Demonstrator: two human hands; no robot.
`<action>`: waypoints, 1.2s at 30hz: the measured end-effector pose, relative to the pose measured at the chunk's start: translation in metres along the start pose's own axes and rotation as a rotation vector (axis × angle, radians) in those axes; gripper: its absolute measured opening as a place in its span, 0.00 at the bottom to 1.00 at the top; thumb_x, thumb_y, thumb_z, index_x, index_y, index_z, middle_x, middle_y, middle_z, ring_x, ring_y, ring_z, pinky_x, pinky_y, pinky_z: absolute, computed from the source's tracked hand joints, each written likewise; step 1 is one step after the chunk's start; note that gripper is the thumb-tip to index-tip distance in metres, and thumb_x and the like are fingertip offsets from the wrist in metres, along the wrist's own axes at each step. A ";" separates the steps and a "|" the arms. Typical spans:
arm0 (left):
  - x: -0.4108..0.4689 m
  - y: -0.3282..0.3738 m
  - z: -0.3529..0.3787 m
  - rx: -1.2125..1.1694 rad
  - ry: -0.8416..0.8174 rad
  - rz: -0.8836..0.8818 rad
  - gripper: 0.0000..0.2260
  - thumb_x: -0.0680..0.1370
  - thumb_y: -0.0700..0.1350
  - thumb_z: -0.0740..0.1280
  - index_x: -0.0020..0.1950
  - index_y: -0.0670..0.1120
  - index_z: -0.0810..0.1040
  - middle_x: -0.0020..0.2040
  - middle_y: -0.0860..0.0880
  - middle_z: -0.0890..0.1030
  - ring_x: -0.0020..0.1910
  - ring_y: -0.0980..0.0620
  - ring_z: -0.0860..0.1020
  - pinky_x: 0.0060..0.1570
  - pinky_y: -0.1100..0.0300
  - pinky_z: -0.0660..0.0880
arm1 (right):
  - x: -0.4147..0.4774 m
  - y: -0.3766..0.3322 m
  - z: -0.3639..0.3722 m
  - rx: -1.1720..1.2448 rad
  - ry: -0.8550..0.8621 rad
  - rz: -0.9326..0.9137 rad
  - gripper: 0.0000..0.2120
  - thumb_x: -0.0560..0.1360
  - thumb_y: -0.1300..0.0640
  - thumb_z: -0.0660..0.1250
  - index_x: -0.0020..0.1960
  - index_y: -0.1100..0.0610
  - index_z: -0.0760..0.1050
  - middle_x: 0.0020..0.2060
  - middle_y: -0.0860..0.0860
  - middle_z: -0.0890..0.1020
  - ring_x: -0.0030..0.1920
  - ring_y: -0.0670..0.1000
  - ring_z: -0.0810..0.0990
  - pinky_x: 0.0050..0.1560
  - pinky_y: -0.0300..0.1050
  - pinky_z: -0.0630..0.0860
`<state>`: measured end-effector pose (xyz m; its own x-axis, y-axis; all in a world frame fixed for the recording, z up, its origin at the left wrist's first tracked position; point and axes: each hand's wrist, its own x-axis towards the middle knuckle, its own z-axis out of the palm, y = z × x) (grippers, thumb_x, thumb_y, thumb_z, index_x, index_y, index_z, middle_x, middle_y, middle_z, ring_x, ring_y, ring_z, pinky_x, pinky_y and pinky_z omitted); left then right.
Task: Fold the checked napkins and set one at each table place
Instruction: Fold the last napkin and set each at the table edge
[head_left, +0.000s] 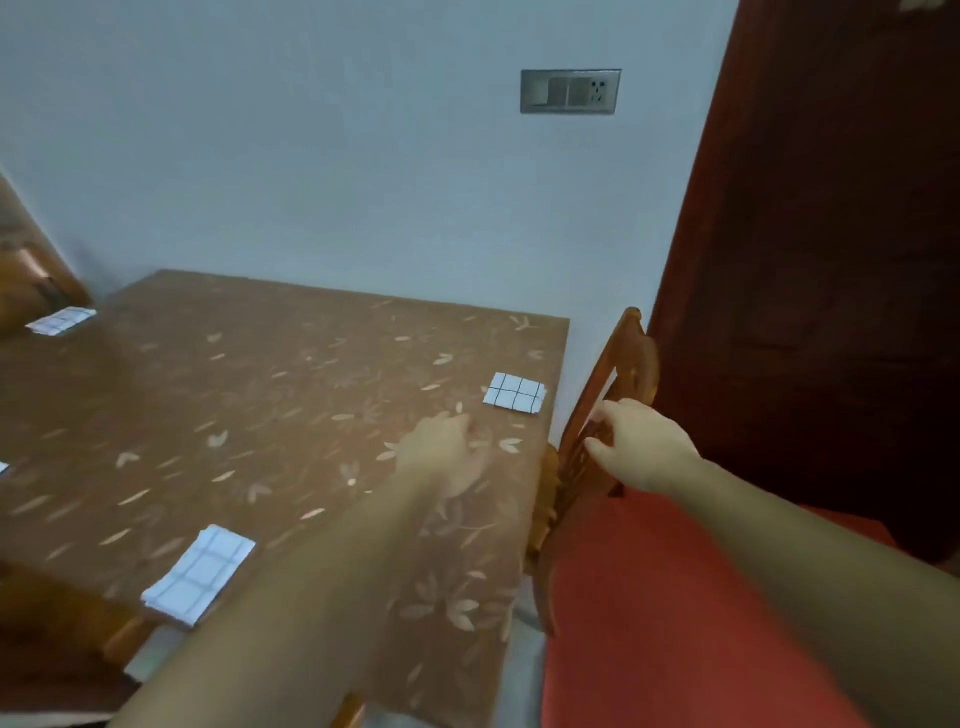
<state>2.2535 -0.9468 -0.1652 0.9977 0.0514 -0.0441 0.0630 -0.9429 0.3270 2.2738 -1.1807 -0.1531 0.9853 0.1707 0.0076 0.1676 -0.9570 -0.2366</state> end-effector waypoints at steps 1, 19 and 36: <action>0.004 0.011 0.005 -0.006 0.018 -0.026 0.17 0.76 0.54 0.59 0.62 0.52 0.76 0.58 0.48 0.78 0.61 0.44 0.75 0.58 0.49 0.74 | 0.012 0.015 -0.003 0.008 -0.004 -0.028 0.19 0.77 0.45 0.60 0.65 0.51 0.72 0.58 0.50 0.76 0.56 0.54 0.78 0.55 0.51 0.76; 0.129 0.117 0.085 -0.032 0.045 -0.424 0.17 0.79 0.56 0.59 0.67 0.54 0.74 0.66 0.49 0.74 0.66 0.45 0.71 0.62 0.50 0.71 | 0.205 0.135 -0.001 0.022 -0.190 -0.440 0.17 0.77 0.48 0.61 0.64 0.53 0.74 0.59 0.51 0.78 0.58 0.52 0.77 0.57 0.50 0.76; 0.239 0.140 0.141 -0.145 0.086 -0.936 0.16 0.78 0.56 0.61 0.62 0.52 0.77 0.61 0.47 0.78 0.61 0.44 0.75 0.56 0.52 0.74 | 0.416 0.125 0.075 0.100 -0.507 -0.791 0.16 0.74 0.50 0.66 0.58 0.56 0.77 0.64 0.53 0.78 0.59 0.55 0.78 0.57 0.53 0.75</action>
<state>2.4969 -1.1124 -0.2628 0.5387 0.7946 -0.2799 0.8344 -0.4572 0.3078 2.7019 -1.2121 -0.2522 0.4512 0.8658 -0.2166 0.7541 -0.4996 -0.4263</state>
